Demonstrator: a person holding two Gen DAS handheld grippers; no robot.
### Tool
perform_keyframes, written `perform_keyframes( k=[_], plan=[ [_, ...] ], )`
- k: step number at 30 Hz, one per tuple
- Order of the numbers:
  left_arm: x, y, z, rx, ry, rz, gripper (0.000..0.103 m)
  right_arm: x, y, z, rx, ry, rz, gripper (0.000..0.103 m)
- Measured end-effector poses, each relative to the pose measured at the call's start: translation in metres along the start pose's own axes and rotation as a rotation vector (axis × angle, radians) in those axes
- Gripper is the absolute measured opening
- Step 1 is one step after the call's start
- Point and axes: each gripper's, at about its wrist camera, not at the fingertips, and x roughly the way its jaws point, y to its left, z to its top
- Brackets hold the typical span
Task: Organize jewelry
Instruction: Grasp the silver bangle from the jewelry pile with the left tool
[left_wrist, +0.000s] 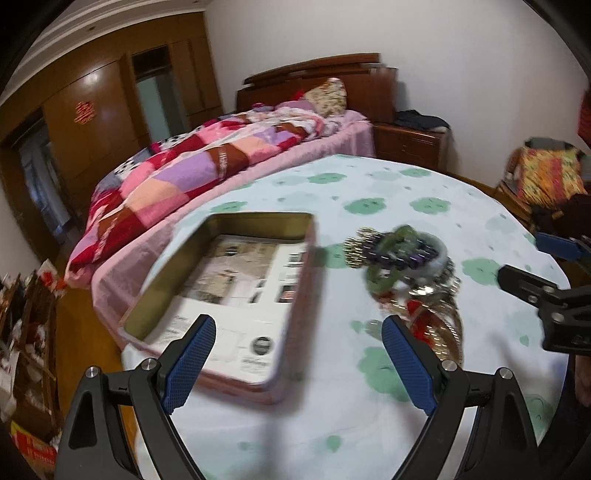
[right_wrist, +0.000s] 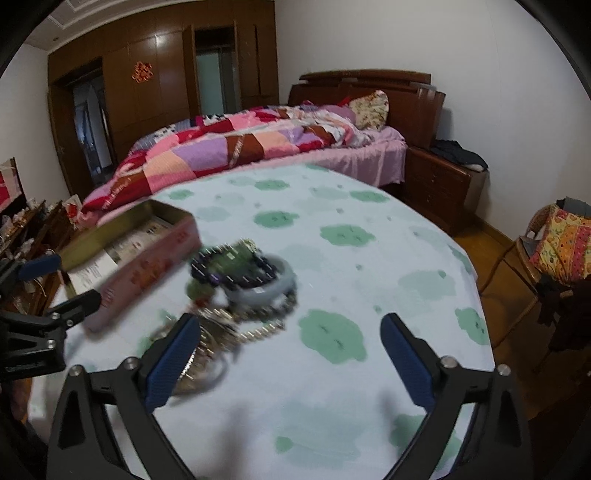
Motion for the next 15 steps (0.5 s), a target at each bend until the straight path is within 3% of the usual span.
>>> perform_keyframes(
  k=[3, 13, 14, 15],
  plan=[
    [0.008, -0.019, -0.002, 0.064, 0.018, -0.028, 0.084, 0.007, -0.008, -0.008, 0.018, 0.033, 0.005, 0.09],
    [0.034, -0.052, -0.003, 0.15, 0.097, -0.122, 0.052, 0.004, -0.007, -0.009, 0.003, 0.023, 0.02, 0.09],
    [0.037, -0.054, -0.003, 0.153, 0.106, -0.13, 0.047, 0.005, -0.006, -0.009, 0.004, 0.025, 0.022, 0.09],
    [0.041, -0.056, -0.004, 0.156, 0.119, -0.146, 0.028, 0.005, -0.006, -0.009, 0.004, 0.028, 0.024, 0.09]
  ],
)
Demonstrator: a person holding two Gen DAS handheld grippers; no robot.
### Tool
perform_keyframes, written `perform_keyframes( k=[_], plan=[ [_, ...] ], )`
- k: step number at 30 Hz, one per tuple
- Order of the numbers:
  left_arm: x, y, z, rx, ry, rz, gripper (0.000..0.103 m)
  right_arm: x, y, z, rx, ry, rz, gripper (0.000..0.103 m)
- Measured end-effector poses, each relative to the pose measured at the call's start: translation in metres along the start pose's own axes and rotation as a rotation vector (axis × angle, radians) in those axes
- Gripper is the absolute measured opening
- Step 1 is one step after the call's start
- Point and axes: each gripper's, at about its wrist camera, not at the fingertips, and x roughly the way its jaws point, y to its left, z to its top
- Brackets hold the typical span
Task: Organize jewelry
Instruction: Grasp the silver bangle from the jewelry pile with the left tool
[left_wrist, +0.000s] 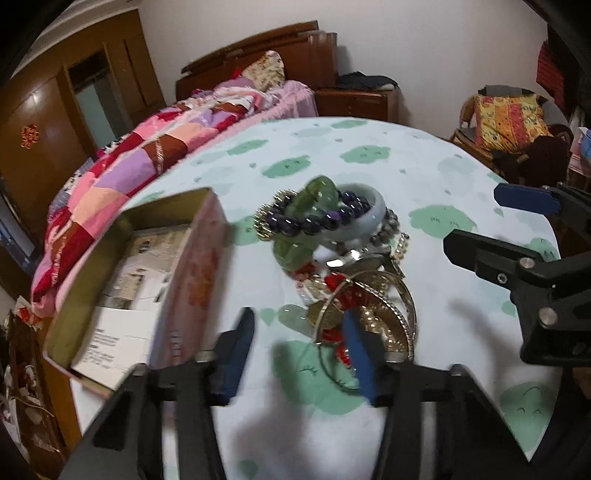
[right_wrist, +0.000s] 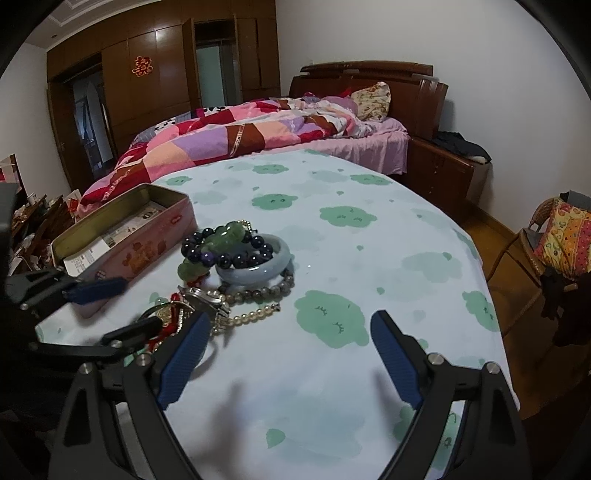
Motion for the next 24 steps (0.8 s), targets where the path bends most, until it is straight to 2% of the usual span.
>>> perform_keyframes(
  k=[1, 2, 7, 16, 20, 24],
  plan=[
    [0.003, -0.001, 0.0, 0.003, 0.013, -0.019, 0.011, 0.001, 0.001, 0.001, -0.001, 0.003, 0.001, 0.09],
    [0.002, -0.001, 0.0, 0.0, 0.013, -0.035, 0.006, 0.001, 0.002, 0.001, -0.002, 0.004, 0.001, 0.09],
    [-0.015, -0.002, 0.003, -0.008, -0.054, -0.075, 0.005, 0.001, 0.002, 0.001, 0.003, 0.003, -0.004, 0.09],
    [-0.055, 0.005, 0.022, -0.008, -0.188, -0.078, 0.005, 0.003, -0.003, 0.005, 0.009, 0.0, -0.013, 0.086],
    [-0.069, 0.009, 0.028, 0.001, -0.234, -0.048, 0.005, 0.006, -0.006, 0.01, 0.011, 0.0, -0.014, 0.084],
    [-0.072, 0.021, 0.029, -0.02, -0.243, -0.015, 0.005, 0.009, -0.006, 0.017, 0.01, 0.006, 0.011, 0.081]
  ],
)
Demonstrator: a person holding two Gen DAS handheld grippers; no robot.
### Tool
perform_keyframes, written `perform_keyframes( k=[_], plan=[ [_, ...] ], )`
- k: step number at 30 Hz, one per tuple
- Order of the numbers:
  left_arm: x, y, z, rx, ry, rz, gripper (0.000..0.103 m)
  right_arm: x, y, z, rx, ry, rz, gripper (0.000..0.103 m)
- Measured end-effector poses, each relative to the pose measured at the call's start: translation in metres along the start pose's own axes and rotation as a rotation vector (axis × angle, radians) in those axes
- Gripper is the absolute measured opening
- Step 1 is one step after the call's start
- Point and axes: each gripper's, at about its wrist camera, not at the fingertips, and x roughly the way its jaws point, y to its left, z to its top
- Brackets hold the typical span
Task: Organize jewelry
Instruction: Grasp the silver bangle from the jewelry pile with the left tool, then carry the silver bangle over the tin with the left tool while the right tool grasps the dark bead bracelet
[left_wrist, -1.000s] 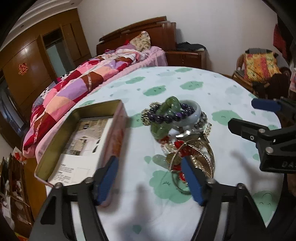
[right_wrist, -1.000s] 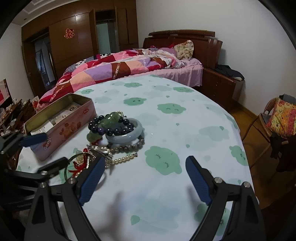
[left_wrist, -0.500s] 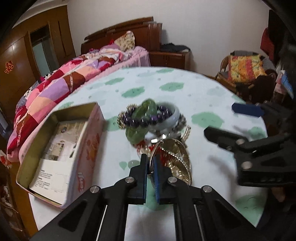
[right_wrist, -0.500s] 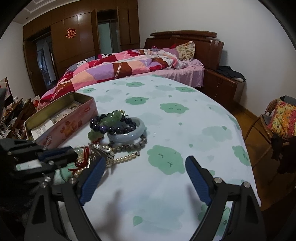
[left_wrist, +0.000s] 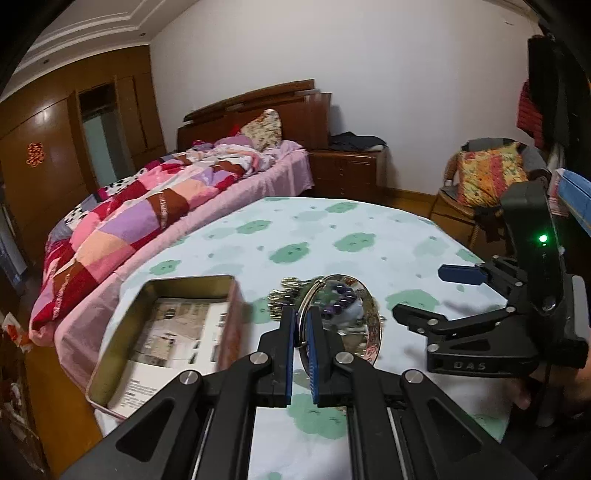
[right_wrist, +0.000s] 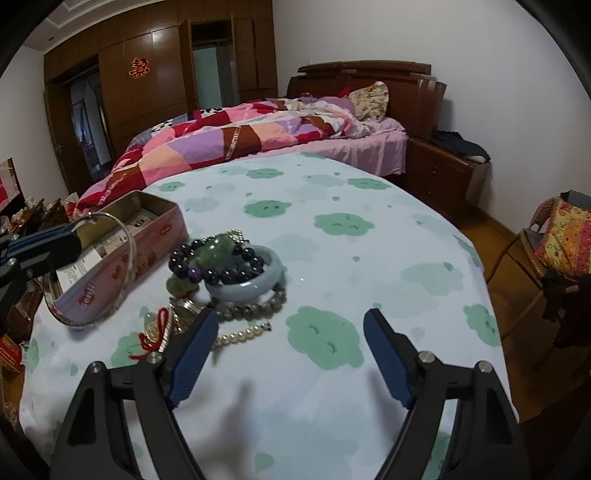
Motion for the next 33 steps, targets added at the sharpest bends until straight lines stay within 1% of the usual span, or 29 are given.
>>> perform_keyframes(
  k=[1, 7, 11, 16, 21, 23, 26, 28, 29, 31, 32, 33],
  plan=[
    [0.0, 0.004, 0.001, -0.004, -0.001, 0.012, 0.005, 0.001, 0.001, 0.002, -0.004, 0.002, 0.009, 0.078],
    [0.006, 0.033, 0.0, -0.064, 0.005, 0.083, 0.005, 0.01, 0.018, 0.021, -0.058, 0.001, 0.054, 0.068],
    [0.014, 0.056, -0.003, -0.11, 0.017, 0.12, 0.005, 0.018, 0.041, 0.03, -0.126, 0.005, 0.086, 0.062],
    [0.019, 0.082, -0.008, -0.172, 0.026, 0.155, 0.006, 0.038, 0.067, 0.034, -0.197, 0.043, 0.112, 0.05],
    [0.022, 0.101, -0.013, -0.214, 0.031, 0.177, 0.006, 0.047, 0.086, 0.032, -0.267, 0.068, 0.116, 0.049],
    [0.025, 0.104, -0.015, -0.22, 0.036, 0.178, 0.006, 0.051, 0.094, 0.031, -0.305, 0.077, 0.095, 0.048],
    [0.027, 0.107, -0.018, -0.227, 0.045, 0.175, 0.006, 0.058, 0.099, 0.03, -0.346, 0.097, 0.061, 0.039],
    [0.028, 0.109, -0.02, -0.228, 0.051, 0.173, 0.006, 0.063, 0.1, 0.028, -0.36, 0.11, 0.041, 0.024],
    [0.028, 0.109, -0.021, -0.229, 0.052, 0.173, 0.006, 0.064, 0.1, 0.027, -0.371, 0.116, 0.032, 0.024],
    [0.028, 0.111, -0.02, -0.23, 0.052, 0.177, 0.006, 0.062, 0.098, 0.027, -0.368, 0.118, 0.034, 0.019],
    [0.026, 0.112, -0.021, -0.23, 0.05, 0.179, 0.006, 0.061, 0.096, 0.028, -0.36, 0.116, 0.043, 0.016],
    [0.025, 0.114, -0.021, -0.23, 0.048, 0.181, 0.006, 0.058, 0.093, 0.029, -0.346, 0.109, 0.056, 0.016]
  ],
)
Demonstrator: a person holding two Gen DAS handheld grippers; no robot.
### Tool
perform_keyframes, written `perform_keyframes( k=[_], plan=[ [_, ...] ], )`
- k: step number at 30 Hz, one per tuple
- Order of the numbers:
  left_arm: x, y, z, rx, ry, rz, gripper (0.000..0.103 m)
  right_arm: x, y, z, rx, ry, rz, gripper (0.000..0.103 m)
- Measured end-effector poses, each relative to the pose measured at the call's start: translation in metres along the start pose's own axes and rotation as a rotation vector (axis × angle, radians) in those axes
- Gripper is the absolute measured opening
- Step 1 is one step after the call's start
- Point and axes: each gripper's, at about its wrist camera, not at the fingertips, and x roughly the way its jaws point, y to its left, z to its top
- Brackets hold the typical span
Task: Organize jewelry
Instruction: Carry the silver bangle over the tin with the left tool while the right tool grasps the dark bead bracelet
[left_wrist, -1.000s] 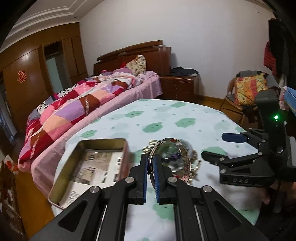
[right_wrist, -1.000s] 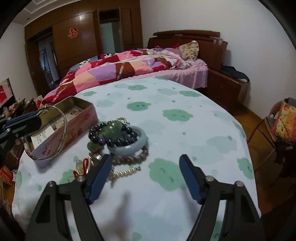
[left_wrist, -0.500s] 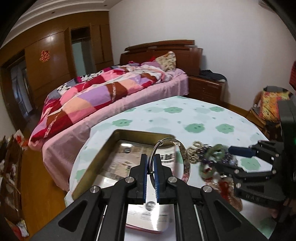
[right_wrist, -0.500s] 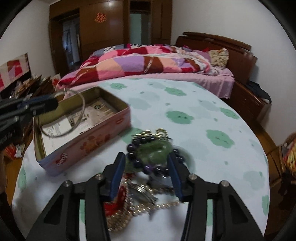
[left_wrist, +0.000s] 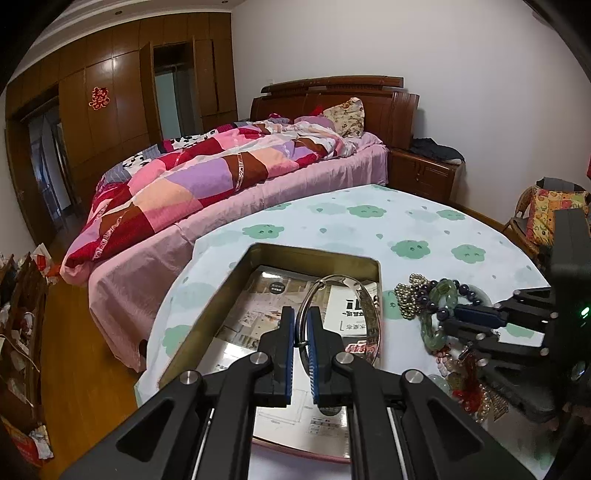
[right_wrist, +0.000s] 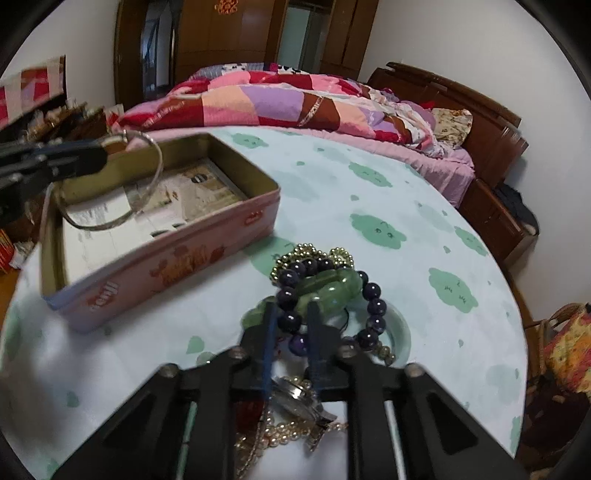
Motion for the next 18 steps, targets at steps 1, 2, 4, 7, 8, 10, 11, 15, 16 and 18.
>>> perform_keyframes(
  k=[1, 2, 4, 7, 8, 10, 11, 15, 16, 18],
  plan=[
    [-0.001, 0.002, 0.001, -0.002, -0.002, 0.004, 0.006, -0.005, -0.004, -0.001, 0.015, -0.012, 0.003, 0.016],
    [-0.002, 0.003, 0.001, -0.004, -0.004, 0.007, 0.006, -0.008, -0.005, 0.0, 0.023, -0.023, 0.0, 0.016],
    [-0.002, 0.006, 0.003, -0.01, -0.007, 0.012, 0.006, -0.016, -0.013, 0.0, 0.051, -0.043, 0.004, 0.016],
    [-0.003, 0.008, 0.005, -0.01, -0.011, 0.019, 0.006, -0.026, -0.022, 0.002, 0.077, -0.071, 0.001, 0.016],
    [-0.003, 0.009, 0.006, -0.01, -0.011, 0.02, 0.006, -0.029, -0.023, 0.004, 0.082, -0.078, 0.0, 0.016],
    [-0.003, 0.01, 0.007, -0.01, -0.014, 0.022, 0.006, -0.035, -0.03, 0.006, 0.099, -0.095, -0.004, 0.016],
    [-0.003, 0.01, 0.007, -0.01, -0.014, 0.022, 0.006, -0.037, -0.032, 0.008, 0.104, -0.102, -0.007, 0.016],
    [-0.002, 0.011, 0.01, -0.008, -0.012, 0.019, 0.006, -0.043, -0.043, 0.013, 0.121, -0.126, -0.021, 0.016],
    [-0.001, 0.012, 0.011, -0.008, -0.013, 0.019, 0.006, -0.044, -0.045, 0.014, 0.125, -0.13, -0.022, 0.016],
    [0.0, 0.012, 0.013, -0.006, -0.012, 0.019, 0.006, -0.044, -0.049, 0.017, 0.137, -0.133, -0.015, 0.016]
  ],
)
